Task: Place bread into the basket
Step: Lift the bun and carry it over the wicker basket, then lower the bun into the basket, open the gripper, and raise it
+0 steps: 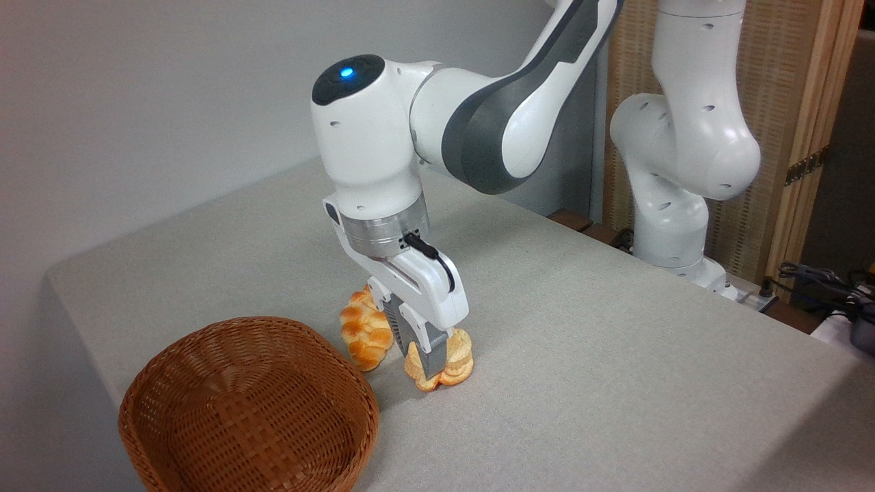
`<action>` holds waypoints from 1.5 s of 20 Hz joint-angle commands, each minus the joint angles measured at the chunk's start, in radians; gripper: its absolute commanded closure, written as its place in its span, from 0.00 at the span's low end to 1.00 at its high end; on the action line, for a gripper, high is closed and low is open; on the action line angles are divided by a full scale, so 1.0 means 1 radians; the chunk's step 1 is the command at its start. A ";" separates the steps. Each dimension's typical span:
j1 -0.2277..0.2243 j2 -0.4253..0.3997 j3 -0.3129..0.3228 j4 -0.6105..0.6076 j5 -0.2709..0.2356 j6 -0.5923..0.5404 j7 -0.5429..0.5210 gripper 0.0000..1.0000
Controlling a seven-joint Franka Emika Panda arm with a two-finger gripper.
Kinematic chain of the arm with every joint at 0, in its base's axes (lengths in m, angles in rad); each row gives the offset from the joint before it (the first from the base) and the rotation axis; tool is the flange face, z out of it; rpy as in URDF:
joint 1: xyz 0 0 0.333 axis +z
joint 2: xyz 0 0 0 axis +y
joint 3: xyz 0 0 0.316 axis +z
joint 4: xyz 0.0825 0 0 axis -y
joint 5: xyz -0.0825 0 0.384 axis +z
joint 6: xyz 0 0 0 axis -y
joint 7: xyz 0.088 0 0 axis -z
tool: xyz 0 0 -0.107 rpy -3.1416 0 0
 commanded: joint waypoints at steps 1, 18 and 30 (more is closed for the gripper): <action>-0.004 -0.033 -0.001 0.058 -0.046 -0.010 0.020 0.63; -0.030 0.067 -0.024 0.154 -0.108 0.385 0.016 0.00; -0.053 0.063 -0.024 0.149 -0.109 0.379 0.009 0.00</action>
